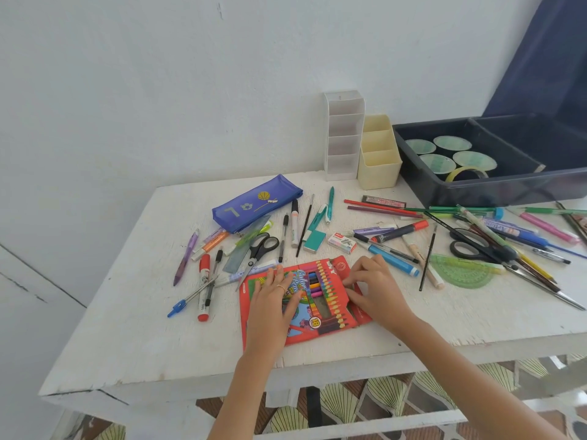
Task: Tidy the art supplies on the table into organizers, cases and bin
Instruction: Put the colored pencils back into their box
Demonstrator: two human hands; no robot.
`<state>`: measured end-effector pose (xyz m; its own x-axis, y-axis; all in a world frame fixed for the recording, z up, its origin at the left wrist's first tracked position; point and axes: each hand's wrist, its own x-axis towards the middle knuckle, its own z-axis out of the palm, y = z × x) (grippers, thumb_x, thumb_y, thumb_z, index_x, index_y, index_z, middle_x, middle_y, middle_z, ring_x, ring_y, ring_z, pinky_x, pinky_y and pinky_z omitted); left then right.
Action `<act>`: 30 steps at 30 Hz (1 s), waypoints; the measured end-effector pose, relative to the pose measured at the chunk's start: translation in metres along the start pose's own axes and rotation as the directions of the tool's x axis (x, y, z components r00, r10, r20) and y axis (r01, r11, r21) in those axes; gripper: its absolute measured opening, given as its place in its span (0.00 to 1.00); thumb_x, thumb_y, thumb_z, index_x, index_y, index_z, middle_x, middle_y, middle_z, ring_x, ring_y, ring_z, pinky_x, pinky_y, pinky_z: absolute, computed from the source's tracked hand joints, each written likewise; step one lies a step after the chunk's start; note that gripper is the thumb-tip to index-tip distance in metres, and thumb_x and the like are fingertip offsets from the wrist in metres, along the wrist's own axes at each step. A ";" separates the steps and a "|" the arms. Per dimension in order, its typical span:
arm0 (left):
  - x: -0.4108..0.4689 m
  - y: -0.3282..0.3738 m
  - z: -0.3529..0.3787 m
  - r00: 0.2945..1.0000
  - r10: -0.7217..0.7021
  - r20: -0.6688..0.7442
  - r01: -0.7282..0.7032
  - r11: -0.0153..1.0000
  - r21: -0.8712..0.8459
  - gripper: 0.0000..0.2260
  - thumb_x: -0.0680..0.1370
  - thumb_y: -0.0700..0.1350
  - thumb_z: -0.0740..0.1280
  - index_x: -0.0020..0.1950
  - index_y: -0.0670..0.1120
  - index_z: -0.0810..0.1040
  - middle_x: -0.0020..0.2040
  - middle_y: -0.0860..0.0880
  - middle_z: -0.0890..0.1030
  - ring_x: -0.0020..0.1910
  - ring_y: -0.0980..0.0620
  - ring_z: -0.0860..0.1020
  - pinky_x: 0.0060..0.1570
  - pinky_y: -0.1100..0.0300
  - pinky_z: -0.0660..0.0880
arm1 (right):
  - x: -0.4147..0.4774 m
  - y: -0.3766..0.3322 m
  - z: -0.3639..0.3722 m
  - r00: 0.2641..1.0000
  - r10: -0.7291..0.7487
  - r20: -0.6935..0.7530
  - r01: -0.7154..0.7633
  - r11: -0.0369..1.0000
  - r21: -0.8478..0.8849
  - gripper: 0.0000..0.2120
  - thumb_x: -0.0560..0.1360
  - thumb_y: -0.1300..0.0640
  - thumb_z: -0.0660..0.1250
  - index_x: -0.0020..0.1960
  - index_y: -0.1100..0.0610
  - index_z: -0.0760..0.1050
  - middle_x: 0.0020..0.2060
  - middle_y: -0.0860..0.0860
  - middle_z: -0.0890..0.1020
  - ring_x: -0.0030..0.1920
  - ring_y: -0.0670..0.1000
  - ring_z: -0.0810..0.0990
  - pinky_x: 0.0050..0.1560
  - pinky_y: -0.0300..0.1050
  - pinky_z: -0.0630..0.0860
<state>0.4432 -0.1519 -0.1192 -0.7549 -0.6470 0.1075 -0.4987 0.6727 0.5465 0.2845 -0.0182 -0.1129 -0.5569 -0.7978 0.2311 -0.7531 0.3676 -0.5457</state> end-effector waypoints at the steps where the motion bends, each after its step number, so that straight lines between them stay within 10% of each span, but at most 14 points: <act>1: 0.000 0.000 0.000 1.000 0.000 0.002 0.000 1.000 0.005 0.22 0.81 0.54 0.56 0.74 0.52 0.61 0.77 0.52 0.55 0.76 0.55 0.49 0.71 0.62 0.40 | 0.002 -0.001 0.001 1.000 0.021 0.007 -0.021 1.000 0.011 0.02 0.70 0.56 0.73 0.43 0.52 0.81 0.41 0.42 0.74 0.48 0.45 0.66 0.46 0.35 0.62; 11: 0.000 0.005 -0.006 0.999 -0.021 0.029 0.020 1.000 0.024 0.22 0.81 0.53 0.57 0.74 0.52 0.60 0.77 0.53 0.56 0.76 0.55 0.50 0.72 0.60 0.43 | 0.004 -0.003 -0.009 0.984 0.113 0.140 -0.129 0.985 0.117 0.05 0.73 0.59 0.70 0.43 0.48 0.81 0.39 0.39 0.76 0.46 0.43 0.72 0.46 0.36 0.66; 18: 0.018 0.033 -0.023 0.997 0.022 -0.068 -0.028 0.996 -0.090 0.19 0.80 0.50 0.62 0.70 0.49 0.69 0.69 0.49 0.72 0.69 0.53 0.67 0.67 0.58 0.63 | 0.001 -0.005 -0.023 0.986 0.157 -0.057 -0.148 0.979 0.137 0.08 0.74 0.61 0.67 0.47 0.51 0.82 0.40 0.42 0.80 0.37 0.40 0.76 0.38 0.30 0.71; 30: 0.079 0.081 0.010 0.988 0.149 -0.049 -0.157 0.955 -0.251 0.15 0.79 0.44 0.62 0.65 0.48 0.75 0.61 0.51 0.77 0.64 0.55 0.70 0.63 0.65 0.63 | 0.037 0.043 -0.067 0.947 0.280 -0.155 -0.264 0.957 0.117 0.08 0.74 0.63 0.66 0.48 0.53 0.81 0.40 0.46 0.80 0.36 0.42 0.76 0.42 0.33 0.75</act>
<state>0.3388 -0.1451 -0.0746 -0.7990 -0.5563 0.2283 -0.2513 0.6538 0.7137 0.2078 0.0008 -0.0738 -0.7928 -0.5789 0.1905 -0.5328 0.5066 -0.6778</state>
